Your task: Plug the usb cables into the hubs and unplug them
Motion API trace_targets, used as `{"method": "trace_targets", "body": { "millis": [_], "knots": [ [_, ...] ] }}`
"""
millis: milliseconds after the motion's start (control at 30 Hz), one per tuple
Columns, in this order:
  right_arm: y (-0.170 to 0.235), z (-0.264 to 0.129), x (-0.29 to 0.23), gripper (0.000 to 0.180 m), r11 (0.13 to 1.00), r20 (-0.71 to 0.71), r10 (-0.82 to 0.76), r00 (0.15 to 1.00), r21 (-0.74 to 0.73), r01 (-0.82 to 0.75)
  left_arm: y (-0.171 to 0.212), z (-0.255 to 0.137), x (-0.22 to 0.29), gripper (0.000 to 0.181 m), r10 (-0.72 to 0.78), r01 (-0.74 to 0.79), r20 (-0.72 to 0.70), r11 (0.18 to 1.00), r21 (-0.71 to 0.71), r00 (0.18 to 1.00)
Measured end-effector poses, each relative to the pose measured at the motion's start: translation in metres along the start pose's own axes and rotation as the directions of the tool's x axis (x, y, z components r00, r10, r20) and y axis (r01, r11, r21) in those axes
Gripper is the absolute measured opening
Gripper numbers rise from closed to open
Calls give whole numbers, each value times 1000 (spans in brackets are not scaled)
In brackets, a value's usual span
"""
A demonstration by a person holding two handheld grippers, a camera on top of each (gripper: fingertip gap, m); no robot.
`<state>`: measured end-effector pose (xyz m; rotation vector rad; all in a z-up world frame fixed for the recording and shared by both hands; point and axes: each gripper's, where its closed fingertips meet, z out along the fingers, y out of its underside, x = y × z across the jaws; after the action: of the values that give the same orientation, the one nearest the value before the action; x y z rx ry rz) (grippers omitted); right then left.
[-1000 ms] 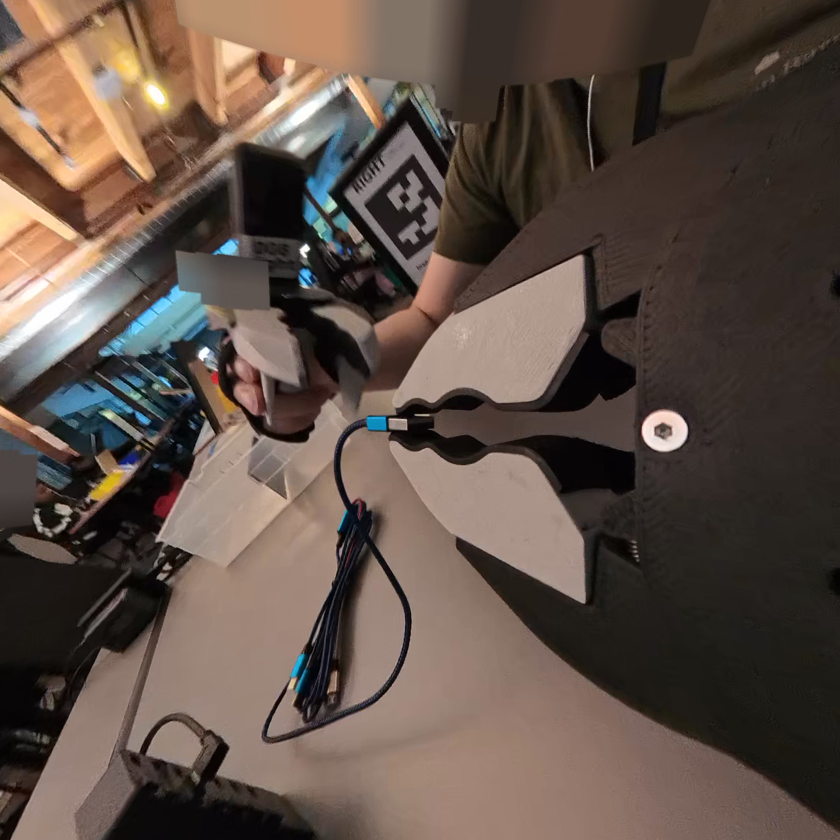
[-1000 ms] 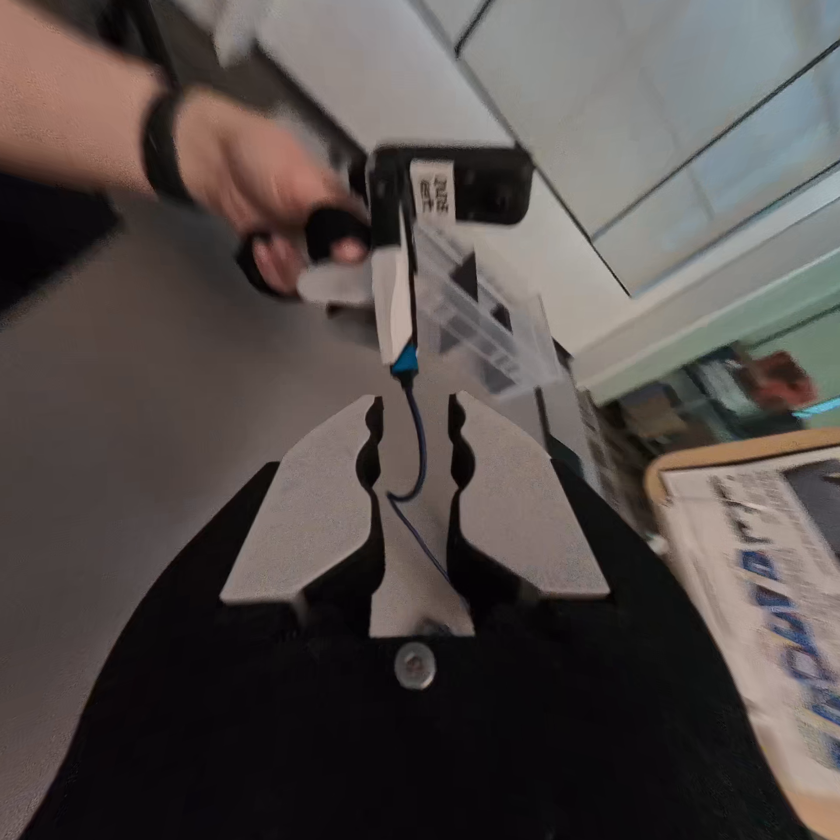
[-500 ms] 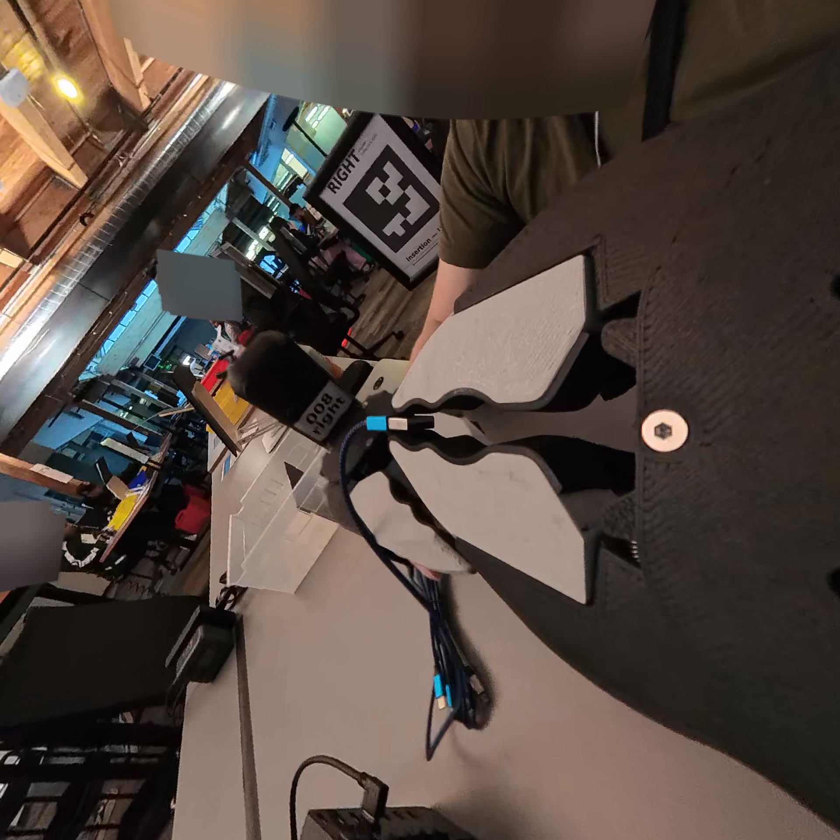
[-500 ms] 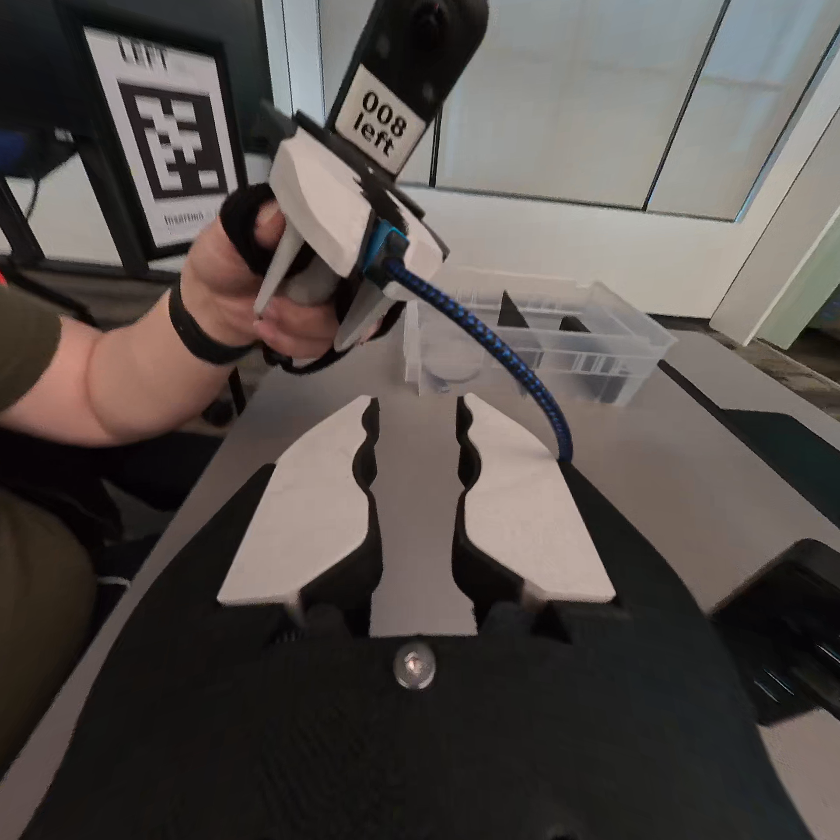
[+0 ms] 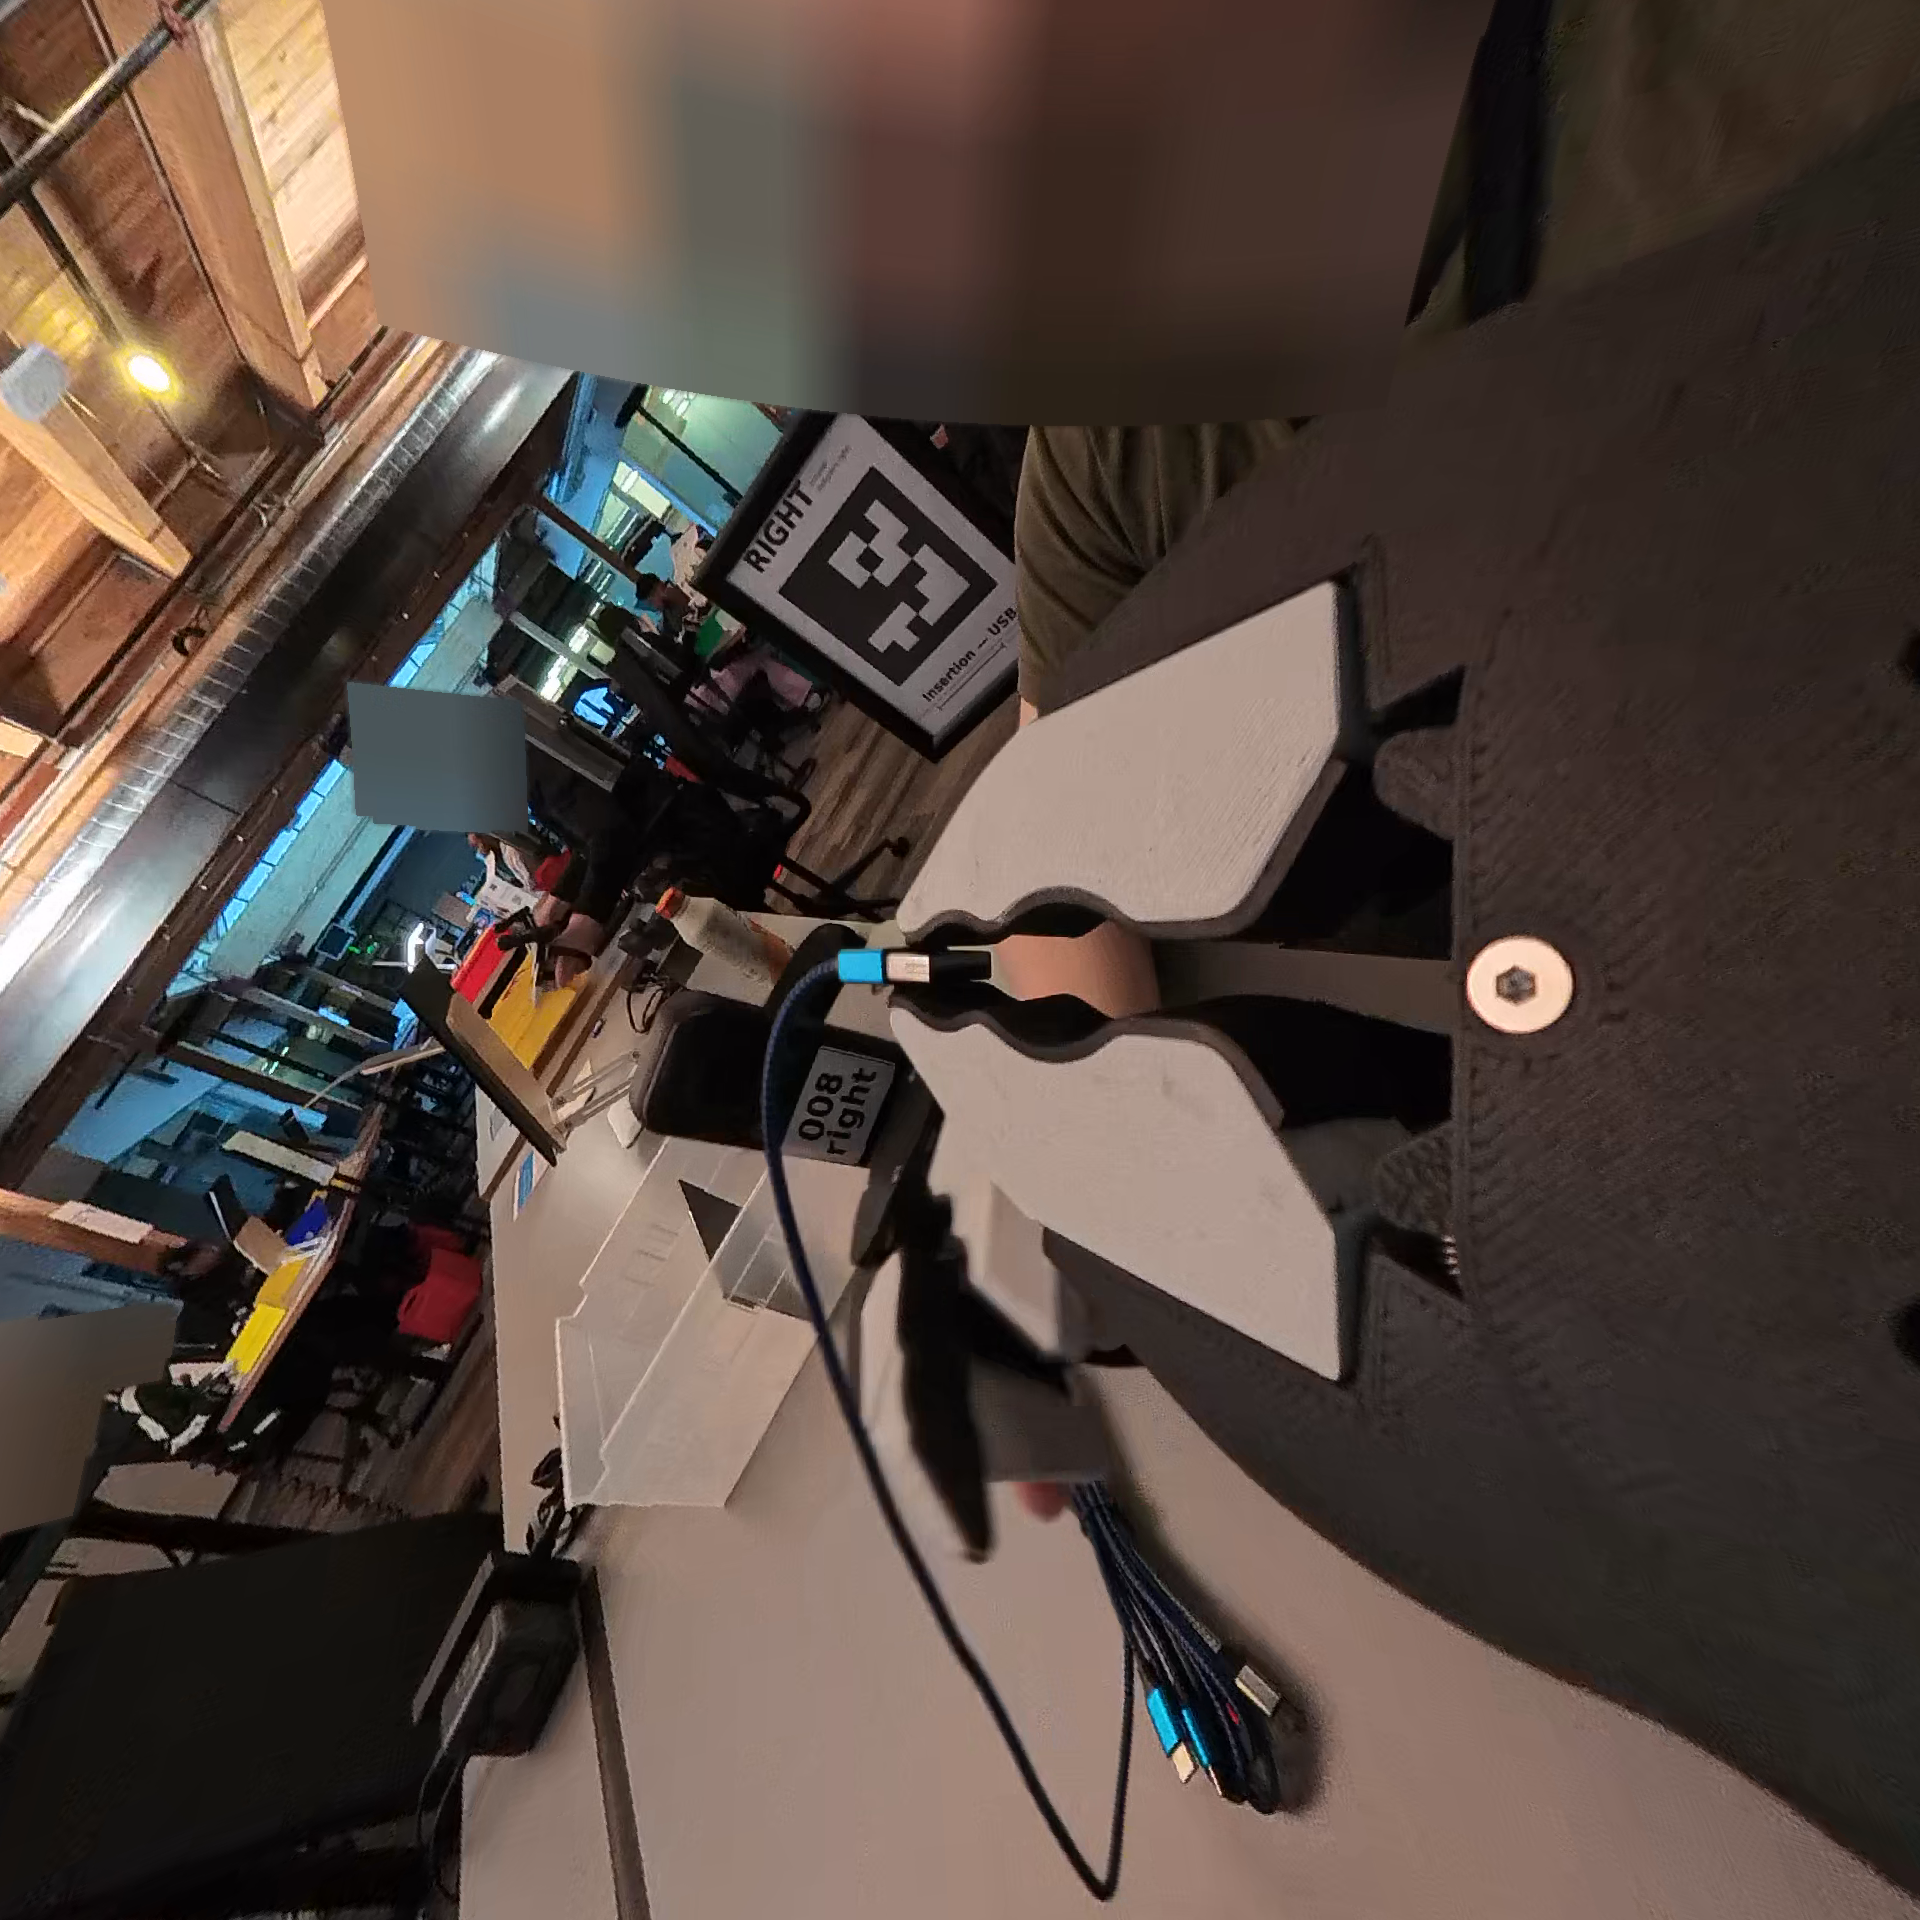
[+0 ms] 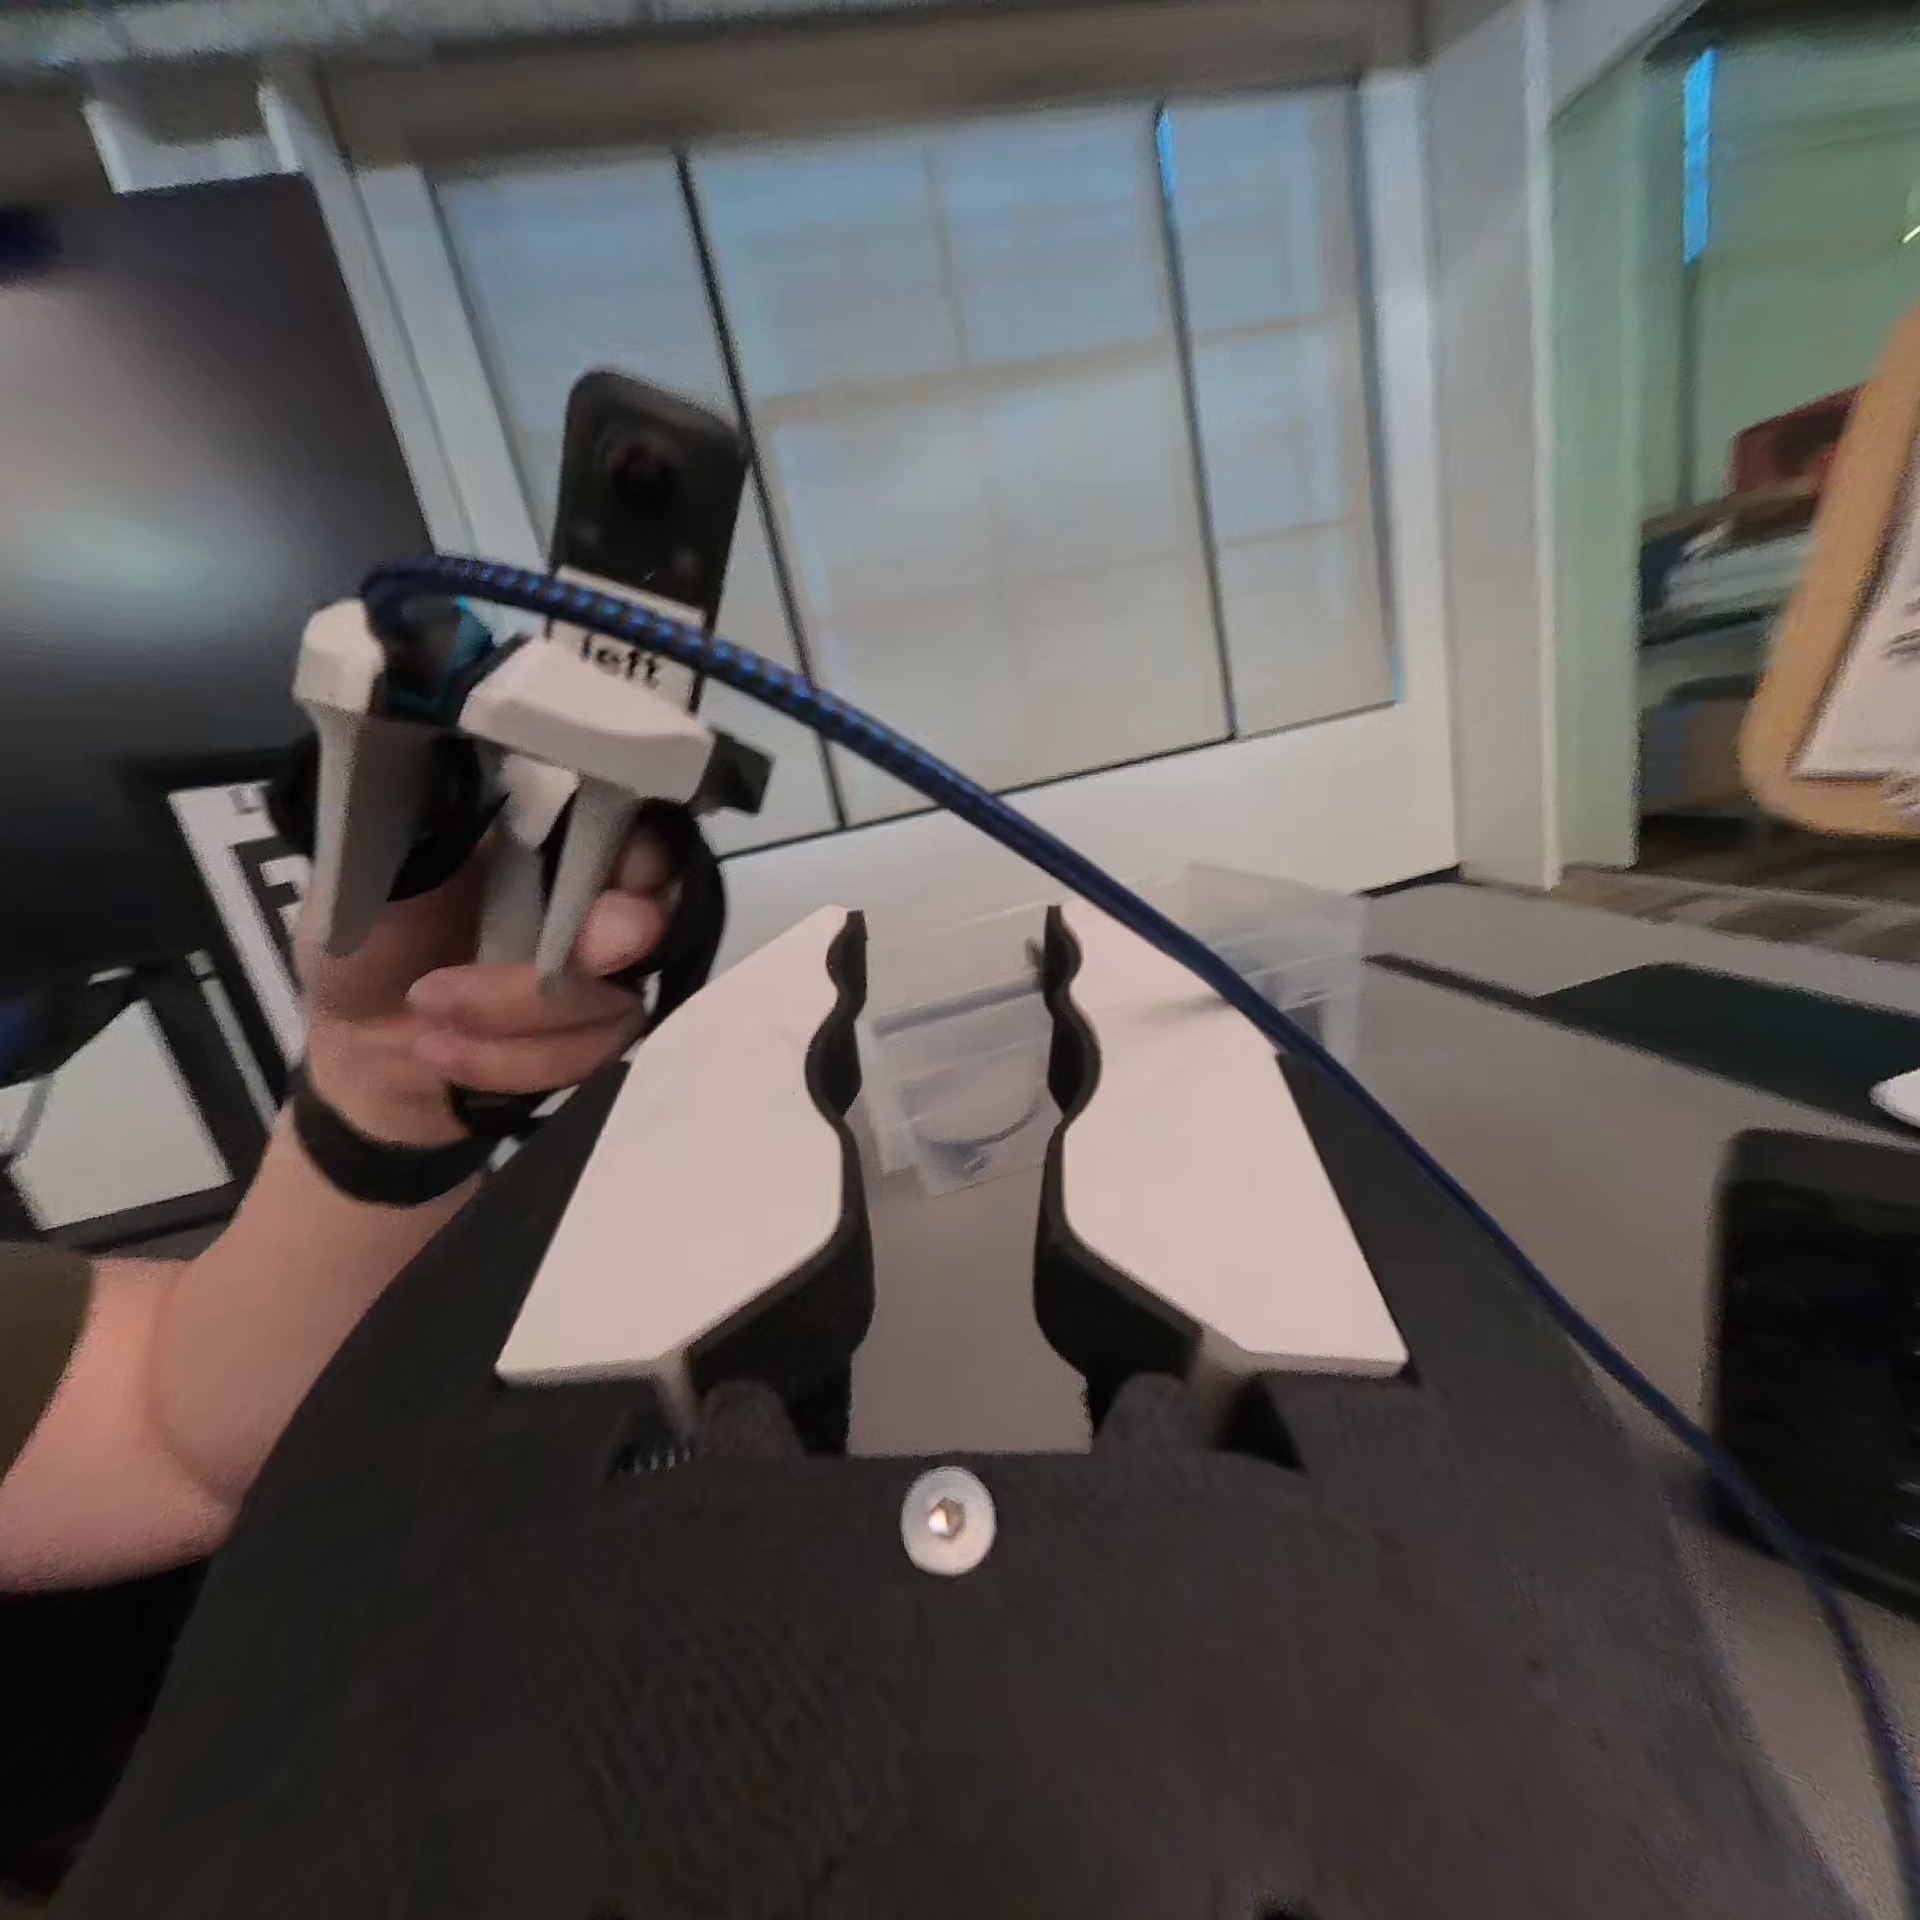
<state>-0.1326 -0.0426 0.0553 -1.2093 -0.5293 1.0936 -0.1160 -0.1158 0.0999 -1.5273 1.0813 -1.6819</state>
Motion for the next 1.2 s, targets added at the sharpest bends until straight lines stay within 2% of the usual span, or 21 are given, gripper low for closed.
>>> {"method": "trace_targets", "body": {
  "millis": [100, 167, 300, 367, 500, 600, 733, 900, 1067, 1200],
  "knots": [
    [-21, -10, 7, 33, 989, -9, -135, 991, 63, 136, -2, -1, 1, 5, -3, 3, -5, 1000, 0, 1000],
    [-35, -17, -5, 33, 961, 70, -258, 964, 117, 249, -4, -2, 0, 5, -23, 23, -21, 1000, 3, 1000],
    [-47, -30, -40, 32, 865, 241, -500, 832, 182, 468, -5, -1, -8, 5, -68, 68, -41, 998, -19, 997],
    [-51, -34, -51, 32, 829, 282, -559, 780, 189, 526, -4, 1, -11, 5, -102, 100, -64, 994, -36, 993],
    [-55, -34, -48, 32, 775, 259, -629, 733, 140, 616, -3, 4, -15, 5, -139, 134, -76, 988, -71, 987],
    [-51, -32, -42, 31, 778, 264, -621, 738, 95, 620, -2, 4, -19, 5, -161, 155, -56, 983, -95, 985],
    [-39, -29, -41, 22, 821, 328, -549, 769, 40, 569, 1, 7, -16, 5, -157, 149, -54, 981, -127, 986],
    [-12, -20, -41, 23, 856, 365, -454, 813, -75, 512, -6, 6, -12, 5, -102, 98, -21, 985, -139, 995],
    [5, 0, -42, 21, 902, 238, -407, 882, -48, 429, -15, 3, -13, 5, -10, 24, 81, 985, -169, 997],
    [17, 20, -40, 22, 913, 142, -397, 907, -47, 406, -15, 10, 6, 5, 31, -20, 56, 981, -191, 998]
  ]
}}
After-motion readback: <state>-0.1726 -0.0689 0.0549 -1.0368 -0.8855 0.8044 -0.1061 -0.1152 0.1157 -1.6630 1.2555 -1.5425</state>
